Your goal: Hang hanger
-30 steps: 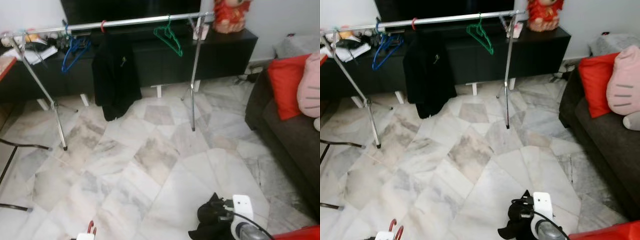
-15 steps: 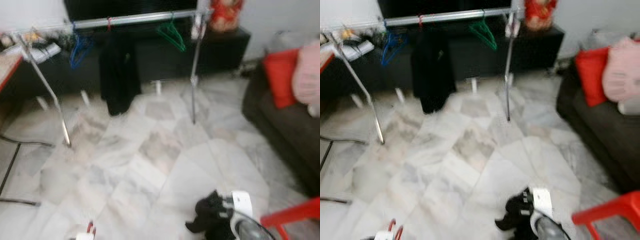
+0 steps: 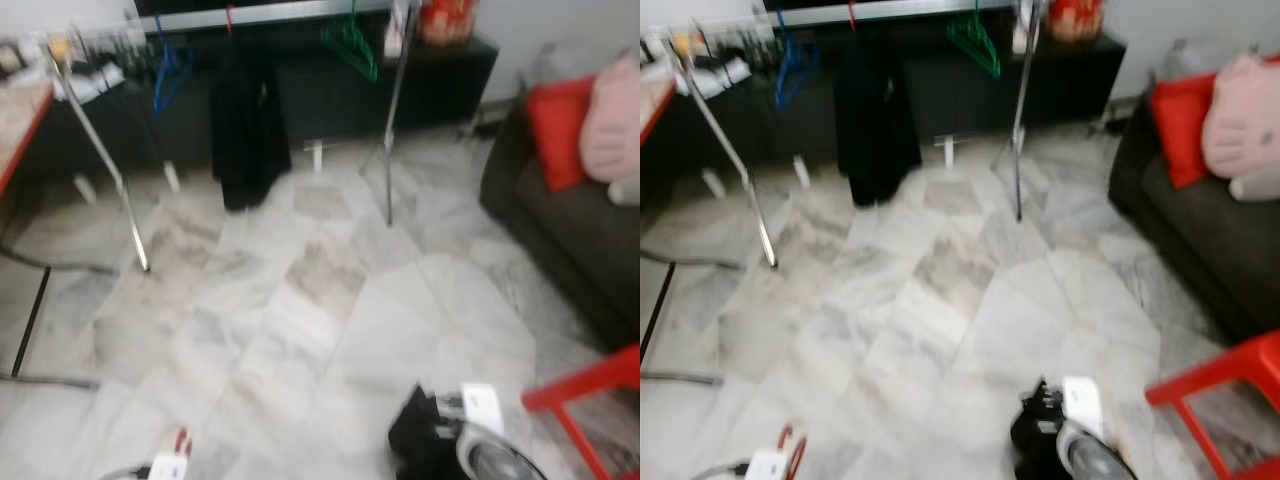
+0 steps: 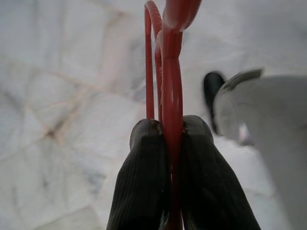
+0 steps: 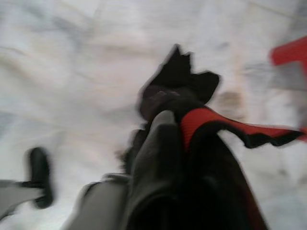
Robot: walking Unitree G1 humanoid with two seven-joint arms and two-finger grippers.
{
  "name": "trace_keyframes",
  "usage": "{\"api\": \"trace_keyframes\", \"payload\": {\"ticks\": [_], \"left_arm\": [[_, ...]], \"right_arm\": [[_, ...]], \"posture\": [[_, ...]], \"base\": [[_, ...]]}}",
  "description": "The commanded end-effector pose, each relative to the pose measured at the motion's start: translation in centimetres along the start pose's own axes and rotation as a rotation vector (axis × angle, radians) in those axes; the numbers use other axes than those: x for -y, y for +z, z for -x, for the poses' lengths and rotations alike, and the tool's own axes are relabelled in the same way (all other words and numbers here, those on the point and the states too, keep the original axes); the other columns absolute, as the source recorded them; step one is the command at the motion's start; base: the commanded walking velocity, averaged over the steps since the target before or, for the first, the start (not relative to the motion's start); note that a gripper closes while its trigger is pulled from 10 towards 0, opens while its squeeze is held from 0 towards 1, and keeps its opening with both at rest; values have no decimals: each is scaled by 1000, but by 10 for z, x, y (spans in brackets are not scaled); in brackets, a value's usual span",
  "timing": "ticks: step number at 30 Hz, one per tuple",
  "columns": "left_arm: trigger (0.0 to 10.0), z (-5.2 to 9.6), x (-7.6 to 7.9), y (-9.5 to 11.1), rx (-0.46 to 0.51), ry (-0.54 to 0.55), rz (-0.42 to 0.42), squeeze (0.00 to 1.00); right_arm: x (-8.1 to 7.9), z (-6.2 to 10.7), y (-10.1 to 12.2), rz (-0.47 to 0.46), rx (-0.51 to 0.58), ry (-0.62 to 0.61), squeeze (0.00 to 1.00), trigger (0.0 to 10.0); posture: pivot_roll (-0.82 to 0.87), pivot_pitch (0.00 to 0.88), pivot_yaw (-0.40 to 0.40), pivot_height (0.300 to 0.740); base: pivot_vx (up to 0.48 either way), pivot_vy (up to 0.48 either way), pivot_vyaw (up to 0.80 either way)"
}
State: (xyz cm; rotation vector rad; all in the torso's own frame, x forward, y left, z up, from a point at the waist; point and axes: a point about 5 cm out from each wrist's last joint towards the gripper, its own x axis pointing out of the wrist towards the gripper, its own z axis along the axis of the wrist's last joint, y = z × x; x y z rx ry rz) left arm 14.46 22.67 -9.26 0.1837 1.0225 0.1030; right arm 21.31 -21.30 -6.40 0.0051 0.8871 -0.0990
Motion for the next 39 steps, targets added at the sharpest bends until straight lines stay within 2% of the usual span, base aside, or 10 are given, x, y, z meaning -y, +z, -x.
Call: {"api": "trace_keyframes", "payload": {"ticks": [1,18,22,27,32,39], "left_arm": [[10000,2,2,-10,-30,-4,-12,0],[10000,1,14,-8,-26,-24,-25,0],[10000,1,13,-7,-25,-26,-28,0],[10000,-1,6,1,-8,-20,-38,0],[10000,-2,7,5,-2,-21,-42,0],[10000,-2,12,7,4,-31,-45,0]], "right_arm": [[5,1,-1,3,-1,-12,0,10000],[5,1,0,-22,31,-27,0,10000],[5,1,0,-28,36,-31,0,10000],[5,1,1,-19,40,-33,0,10000],[5,1,2,-5,43,-25,0,10000],[5,1,2,-10,48,-27,0,10000]], "posture": [[-75,67,9,740],[-91,74,16,740],[-93,73,17,740],[-89,73,18,740],[-89,73,18,740],[-90,72,17,740]], "base": [[-247,262,0],[-249,260,0],[-247,249,0],[-50,50,0],[0,0,0],[0,0,748]]}}
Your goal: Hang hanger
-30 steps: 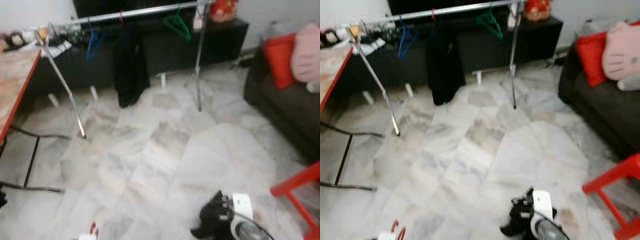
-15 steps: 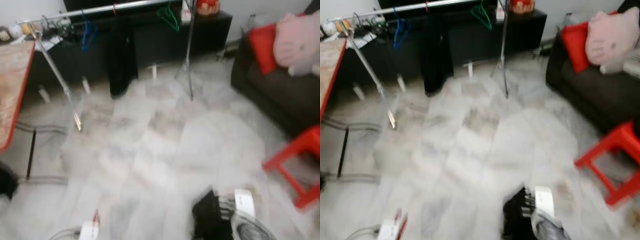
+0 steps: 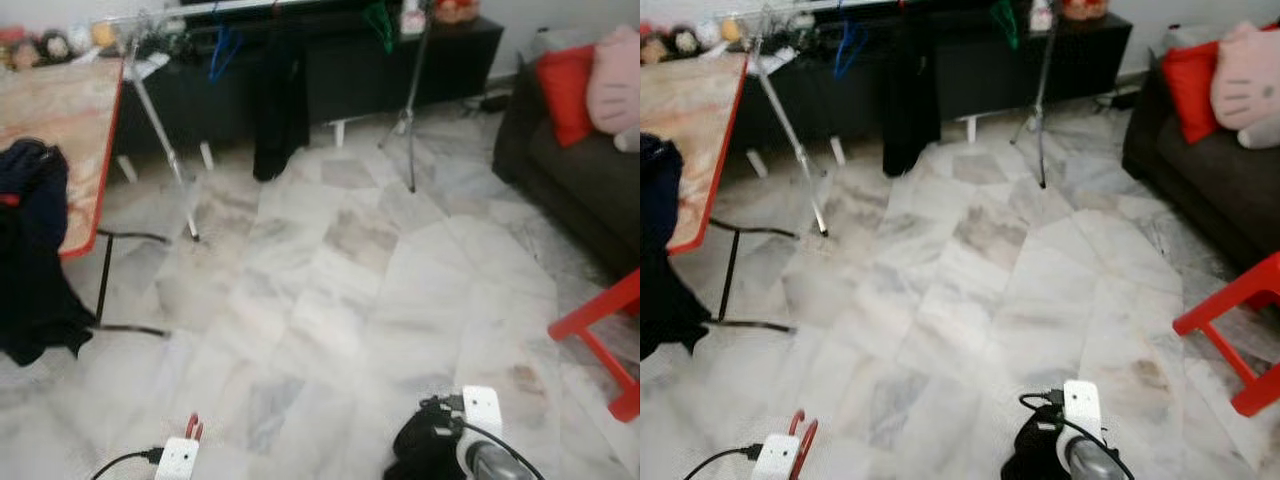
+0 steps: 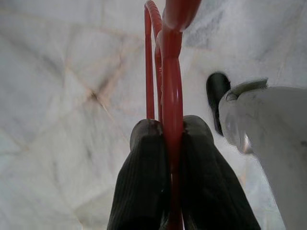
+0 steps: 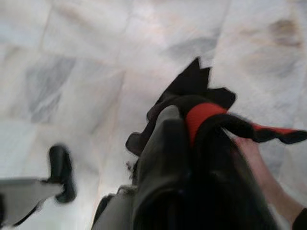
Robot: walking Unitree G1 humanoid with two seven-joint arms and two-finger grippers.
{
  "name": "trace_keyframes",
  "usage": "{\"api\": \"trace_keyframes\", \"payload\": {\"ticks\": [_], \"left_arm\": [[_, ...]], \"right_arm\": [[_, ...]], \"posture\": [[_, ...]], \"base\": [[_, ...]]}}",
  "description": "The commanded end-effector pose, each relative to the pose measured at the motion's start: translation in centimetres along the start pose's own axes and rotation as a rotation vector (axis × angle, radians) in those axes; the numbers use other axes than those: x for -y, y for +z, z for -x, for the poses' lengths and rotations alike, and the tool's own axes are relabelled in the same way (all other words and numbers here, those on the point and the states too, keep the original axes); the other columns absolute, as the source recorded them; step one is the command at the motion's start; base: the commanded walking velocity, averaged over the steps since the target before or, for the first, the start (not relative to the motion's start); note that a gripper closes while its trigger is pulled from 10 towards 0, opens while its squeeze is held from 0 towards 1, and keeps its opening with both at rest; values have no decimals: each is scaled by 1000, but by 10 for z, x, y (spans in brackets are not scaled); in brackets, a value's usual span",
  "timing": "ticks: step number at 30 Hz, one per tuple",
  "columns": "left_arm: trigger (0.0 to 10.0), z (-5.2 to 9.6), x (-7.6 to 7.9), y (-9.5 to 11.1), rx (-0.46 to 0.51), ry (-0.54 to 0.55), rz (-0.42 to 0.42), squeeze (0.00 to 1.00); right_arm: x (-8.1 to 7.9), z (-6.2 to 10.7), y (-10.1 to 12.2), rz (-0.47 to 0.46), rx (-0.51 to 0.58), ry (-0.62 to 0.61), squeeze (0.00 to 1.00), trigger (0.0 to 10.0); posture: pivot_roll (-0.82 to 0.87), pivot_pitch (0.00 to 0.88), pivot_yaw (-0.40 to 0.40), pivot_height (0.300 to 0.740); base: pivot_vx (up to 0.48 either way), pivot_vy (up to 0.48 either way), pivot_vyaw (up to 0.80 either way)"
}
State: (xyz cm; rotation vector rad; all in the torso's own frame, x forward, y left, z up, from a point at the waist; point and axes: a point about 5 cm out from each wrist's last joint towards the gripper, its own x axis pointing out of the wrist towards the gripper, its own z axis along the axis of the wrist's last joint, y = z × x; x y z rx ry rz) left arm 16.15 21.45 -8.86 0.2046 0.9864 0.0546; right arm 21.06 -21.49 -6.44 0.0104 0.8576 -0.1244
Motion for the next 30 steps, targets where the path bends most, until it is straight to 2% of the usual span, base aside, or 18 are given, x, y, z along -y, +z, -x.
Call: {"api": "trace_keyframes", "payload": {"ticks": [1,7,14,22,24,26,29,30], "left_arm": [[10000,2,2,-10,-36,-5,-7,0],[10000,2,2,-10,-36,-6,-9,0],[10000,1,1,-9,-33,-7,-13,0],[10000,4,-13,-14,-22,1,-26,0],[10000,2,-17,-1,39,3,-36,0],[10000,-1,-19,25,134,-6,-46,0],[10000,-2,-19,37,177,-12,-52,0],[10000,-3,-21,53,238,-17,-62,0]], "right_arm": [[2,0,4,6,20,-6,0,10000],[2,0,4,1,18,-3,0,10000],[2,0,4,-9,13,-5,0,10000],[4,0,5,-15,44,-36,0,10000],[5,1,8,-36,97,-69,0,10000],[6,3,11,-51,161,-105,0,10000],[6,3,13,-55,183,-118,0,10000],[7,4,14,-61,210,-134,0,10000]], "posture": [[-90,72,17,740],[-90,71,16,740],[-91,69,17,740],[-89,70,17,740],[-89,70,17,740],[-88,76,20,740],[-88,76,20,740],[-88,76,20,740]], "base": [[0,0,800],[0,0,710],[0,0,0],[0,0,0],[0,0,0],[0,0,0],[0,0,0],[0,0,0]]}}
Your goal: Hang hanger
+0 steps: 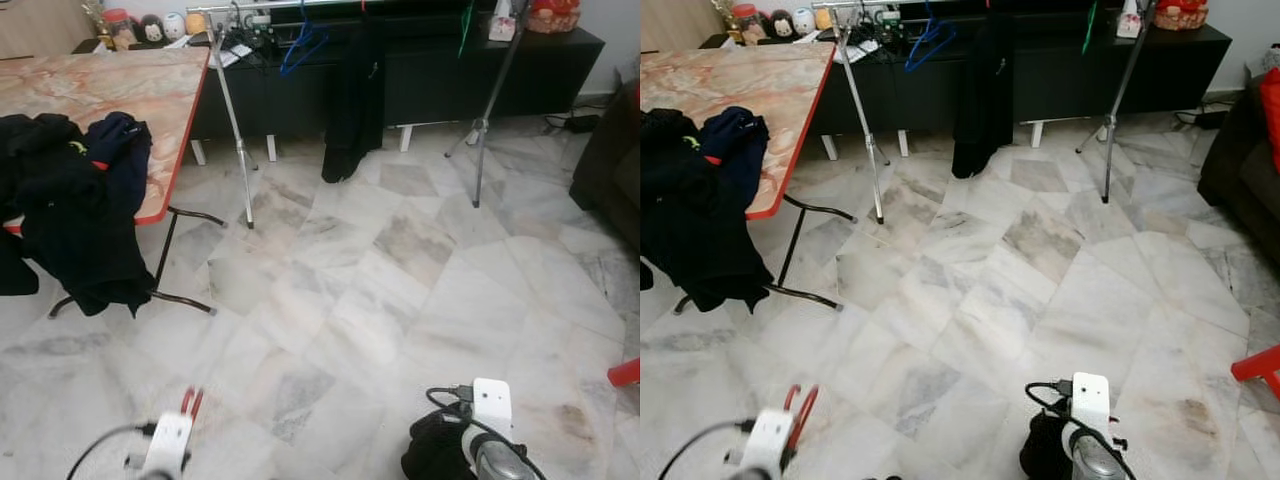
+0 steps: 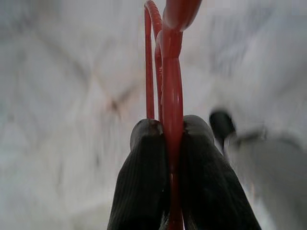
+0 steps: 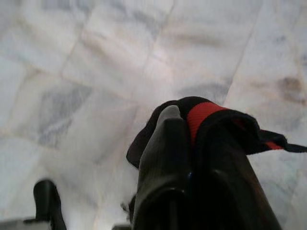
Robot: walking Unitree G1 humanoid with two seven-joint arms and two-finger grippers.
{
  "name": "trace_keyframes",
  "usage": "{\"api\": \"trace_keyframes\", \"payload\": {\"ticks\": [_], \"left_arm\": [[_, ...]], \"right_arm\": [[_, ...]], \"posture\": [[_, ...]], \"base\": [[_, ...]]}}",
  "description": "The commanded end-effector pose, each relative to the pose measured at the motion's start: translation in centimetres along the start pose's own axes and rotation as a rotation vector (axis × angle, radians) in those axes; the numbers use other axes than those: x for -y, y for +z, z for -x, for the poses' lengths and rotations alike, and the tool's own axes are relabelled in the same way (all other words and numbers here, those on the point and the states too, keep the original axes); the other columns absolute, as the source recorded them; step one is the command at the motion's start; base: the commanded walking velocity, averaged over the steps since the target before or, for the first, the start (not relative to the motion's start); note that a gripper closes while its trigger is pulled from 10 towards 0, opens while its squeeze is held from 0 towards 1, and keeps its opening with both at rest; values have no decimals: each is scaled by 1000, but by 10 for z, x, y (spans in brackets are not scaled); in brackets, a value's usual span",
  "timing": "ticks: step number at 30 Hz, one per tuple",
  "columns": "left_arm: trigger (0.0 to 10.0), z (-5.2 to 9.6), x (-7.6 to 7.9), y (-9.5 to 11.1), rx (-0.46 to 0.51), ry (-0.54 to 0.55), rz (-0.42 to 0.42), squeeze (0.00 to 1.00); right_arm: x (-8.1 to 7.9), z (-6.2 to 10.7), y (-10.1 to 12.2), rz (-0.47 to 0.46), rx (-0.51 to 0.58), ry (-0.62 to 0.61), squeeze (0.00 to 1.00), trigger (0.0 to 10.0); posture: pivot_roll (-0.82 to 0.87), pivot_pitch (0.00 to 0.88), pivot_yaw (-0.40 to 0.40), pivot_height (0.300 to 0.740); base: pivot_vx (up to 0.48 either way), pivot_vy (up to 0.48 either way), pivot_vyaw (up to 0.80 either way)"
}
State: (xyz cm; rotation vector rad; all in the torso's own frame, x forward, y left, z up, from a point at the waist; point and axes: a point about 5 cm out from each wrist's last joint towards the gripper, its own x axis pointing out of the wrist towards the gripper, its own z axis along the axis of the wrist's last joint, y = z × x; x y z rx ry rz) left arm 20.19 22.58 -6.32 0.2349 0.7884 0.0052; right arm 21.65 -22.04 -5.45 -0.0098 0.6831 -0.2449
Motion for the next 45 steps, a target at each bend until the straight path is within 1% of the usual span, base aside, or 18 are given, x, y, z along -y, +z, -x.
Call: {"api": "trace_keyframes", "payload": {"ticks": [1,6,7,9,10,12,20,24,25,26,28,29,32,37,39,41,43,45], "left_arm": [[10000,-3,-5,19,87,-12,-31,0],[10000,-5,-17,60,273,-26,-56,0],[10000,-5,-17,60,273,-26,-56,0],[10000,1,-20,85,414,-58,-80,0],[10000,1,-20,85,414,-58,-80,0],[10000,9,-15,101,513,-99,-111,0],[10000,14,-4,117,588,-115,-118,0],[10000,16,7,136,624,-137,-109,0],[10000,17,9,140,633,-141,-108,0],[10000,17,9,140,633,-141,-108,0],[10000,19,10,145,650,-147,-102,0],[10000,20,11,146,656,-150,-98,0],[10000,23,12,147,662,-159,-86,0],[10000,23,13,141,645,-169,-92,0],[10000,25,13,137,622,-191,-110,0],[10000,30,19,131,565,-334,-167,0],[10000,35,25,129,524,-445,-222,0],[10000,39,29,129,473,-570,-323,0]], "right_arm": [[2,1,4,-26,57,-33,0,10000],[3,3,9,-35,126,-61,0,10000],[3,3,9,-35,126,-61,0,10000],[4,4,12,-40,174,-85,0,10000],[4,4,12,-40,174,-85,0,10000],[5,6,15,-51,228,-112,0,10000],[4,7,21,-57,289,-83,0,10000],[3,7,26,-86,328,-75,0,10000],[10,4,48,-89,401,-80,0,10000],[10,4,48,-89,401,-80,0,10000],[34,0,130,-95,613,-99,0,10000],[39,3,154,-103,681,-100,0,10000],[41,7,174,-119,752,-105,0,10000],[41,5,173,-128,733,-132,0,10000],[36,0,170,-131,672,-136,0,10000],[16,-16,160,-70,431,-81,0,10000],[0,-21,157,8,327,19,0,10000],[-22,-19,164,112,342,143,0,10000]], "posture": [[-88,76,20,740],[-88,76,20,740],[-88,76,20,740],[-85,78,21,740],[-85,78,21,740],[-86,78,21,740],[-95,66,30,740],[-83,51,25,740],[-83,48,23,740],[-83,48,23,740],[-79,44,21,740],[-76,39,21,740],[-62,45,13,740],[-44,48,-2,740],[-38,67,-17,740],[-45,70,-14,740],[-61,69,-5,740],[-59,68,2,740]], "base": [[0,0,0],[0,0,0],[0,0,0],[0,0,0],[0,0,0],[0,0,0],[0,0,0],[0,0,0],[0,0,0],[0,0,0],[0,0,0],[0,0,0],[0,0,0],[0,0,0],[0,0,0],[0,0,0],[0,0,0],[0,0,0]]}}
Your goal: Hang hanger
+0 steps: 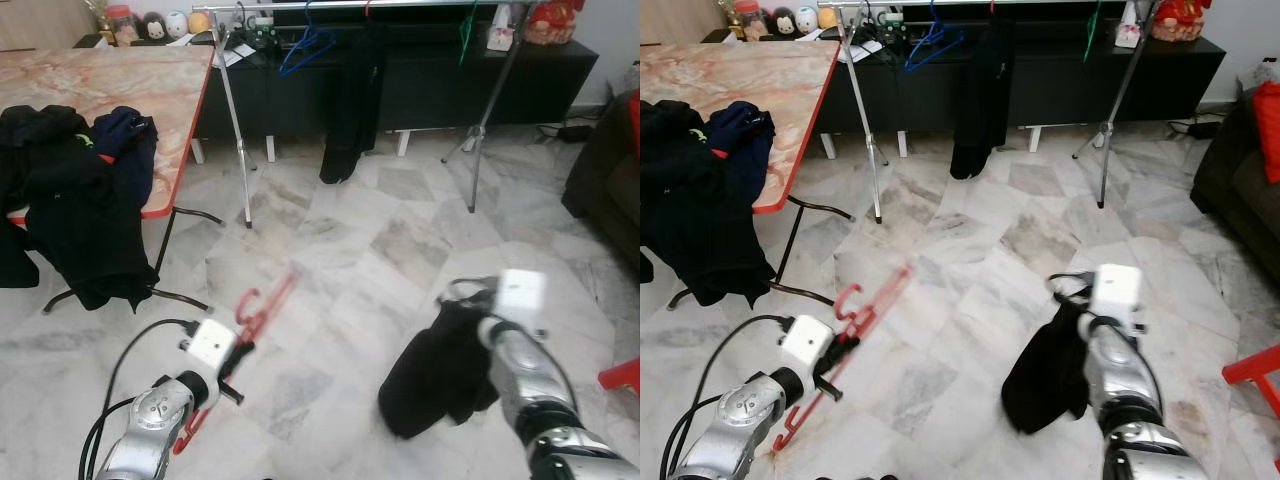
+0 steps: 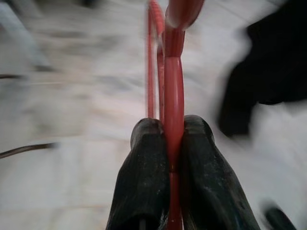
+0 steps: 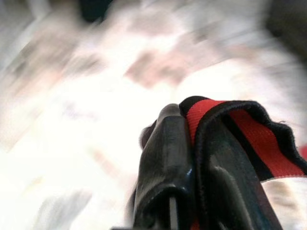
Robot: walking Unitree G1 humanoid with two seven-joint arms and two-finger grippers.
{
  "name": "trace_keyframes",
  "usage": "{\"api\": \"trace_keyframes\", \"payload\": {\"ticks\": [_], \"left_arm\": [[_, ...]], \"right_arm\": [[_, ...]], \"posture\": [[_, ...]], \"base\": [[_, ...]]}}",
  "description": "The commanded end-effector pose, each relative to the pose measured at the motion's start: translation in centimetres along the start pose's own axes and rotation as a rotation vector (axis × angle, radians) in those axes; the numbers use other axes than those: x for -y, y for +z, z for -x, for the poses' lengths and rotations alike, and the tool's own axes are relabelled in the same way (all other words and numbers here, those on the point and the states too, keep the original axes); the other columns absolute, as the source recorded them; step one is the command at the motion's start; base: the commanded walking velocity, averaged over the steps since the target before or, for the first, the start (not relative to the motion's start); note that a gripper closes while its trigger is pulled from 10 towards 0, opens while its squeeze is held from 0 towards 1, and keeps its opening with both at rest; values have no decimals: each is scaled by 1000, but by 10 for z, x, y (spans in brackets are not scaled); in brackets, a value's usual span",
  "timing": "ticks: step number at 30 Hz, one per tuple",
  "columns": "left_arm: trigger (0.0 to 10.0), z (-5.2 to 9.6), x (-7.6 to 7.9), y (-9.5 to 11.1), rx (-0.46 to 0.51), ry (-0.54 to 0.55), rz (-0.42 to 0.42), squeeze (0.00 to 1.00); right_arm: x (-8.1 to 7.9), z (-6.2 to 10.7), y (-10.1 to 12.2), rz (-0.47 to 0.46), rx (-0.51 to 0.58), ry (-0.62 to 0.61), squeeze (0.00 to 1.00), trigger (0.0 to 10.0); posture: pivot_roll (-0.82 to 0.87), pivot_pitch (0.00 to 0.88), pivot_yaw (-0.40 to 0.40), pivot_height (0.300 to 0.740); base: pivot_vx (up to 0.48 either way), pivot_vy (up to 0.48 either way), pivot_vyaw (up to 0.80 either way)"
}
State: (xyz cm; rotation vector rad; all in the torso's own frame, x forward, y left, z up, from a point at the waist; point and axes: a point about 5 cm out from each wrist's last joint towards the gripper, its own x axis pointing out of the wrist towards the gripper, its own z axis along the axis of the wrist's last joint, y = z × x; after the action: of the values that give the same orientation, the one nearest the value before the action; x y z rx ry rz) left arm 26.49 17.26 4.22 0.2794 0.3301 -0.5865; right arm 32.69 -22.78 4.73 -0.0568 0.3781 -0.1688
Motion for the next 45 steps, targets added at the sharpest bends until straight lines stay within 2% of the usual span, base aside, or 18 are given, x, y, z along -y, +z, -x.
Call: {"api": "trace_keyframes", "payload": {"ticks": [1,4,7,11,13,14,18,19,20,24,25,26,29,33,36,43,45], "left_arm": [[10000,1,6,5,-28,-135,-37,0],[10000,3,-1,11,-85,-223,-106,0],[10000,6,0,17,-104,-288,-112,0],[10000,14,5,31,-114,-422,-67,0],[10000,18,9,34,-125,-492,-45,0],[10000,21,11,37,-128,-551,-47,0],[10000,24,15,55,-66,-653,24,0],[10000,24,15,55,-66,-653,24,0],[10000,24,17,61,-52,-677,42,0],[10000,19,22,72,-17,-700,65,0],[10000,19,22,72,-17,-700,65,0],[10000,16,24,76,-10,-706,71,0],[10000,11,33,81,-5,-734,82,0],[10000,8,38,83,-7,-754,91,0],[10000,5,43,87,10,-768,107,0],[10000,-9,45,96,41,-720,118,0],[10000,-12,47,97,48,-717,140,0]], "right_arm": [[-18,-4,17,84,38,116,0,10000],[-30,-7,25,160,38,144,0,10000],[-26,-9,29,210,23,90,0,10000],[-21,-11,25,207,-47,27,0,10000],[-21,-11,23,178,-61,6,0,10000],[-21,-11,20,142,-80,-19,0,10000],[-27,-10,17,-11,-106,-78,0,10000],[-27,-10,17,-11,-106,-78,0,10000],[-31,-11,18,-66,-113,-86,0,10000],[-39,-12,23,-182,-113,-92,0,10000],[-39,-12,23,-182,-113,-92,0,10000],[-43,-13,29,-227,-102,-79,0,10000],[-49,-16,48,-258,-58,-48,0,10000],[-50,-18,61,-265,-33,-29,0,10000],[-57,-19,71,-251,-24,15,0,10000],[-71,-19,77,-252,-44,71,0,10000],[-81,-18,80,-221,-43,143,0,10000]], "posture": [[-59,68,2,740],[-55,64,1,740],[-52,63,0,740],[-58,61,-1,740],[-60,57,-2,740],[-57,54,-3,740],[-49,47,0,740],[-49,47,0,740],[-44,39,3,740],[-39,30,2,740],[-39,30,2,740],[-41,25,2,740],[-46,22,1,740],[-48,22,0,740],[-50,21,0,740],[-36,22,-5,740],[-40,24,-5,740]], "base": [[0,0,0],[0,0,0],[0,0,0],[0,0,0],[0,0,0],[0,0,0],[0,0,0],[0,0,0],[0,0,0],[0,0,0],[0,0,0],[0,0,0],[0,0,0],[0,0,0],[0,0,0],[0,0,0],[0,0,0]]}}
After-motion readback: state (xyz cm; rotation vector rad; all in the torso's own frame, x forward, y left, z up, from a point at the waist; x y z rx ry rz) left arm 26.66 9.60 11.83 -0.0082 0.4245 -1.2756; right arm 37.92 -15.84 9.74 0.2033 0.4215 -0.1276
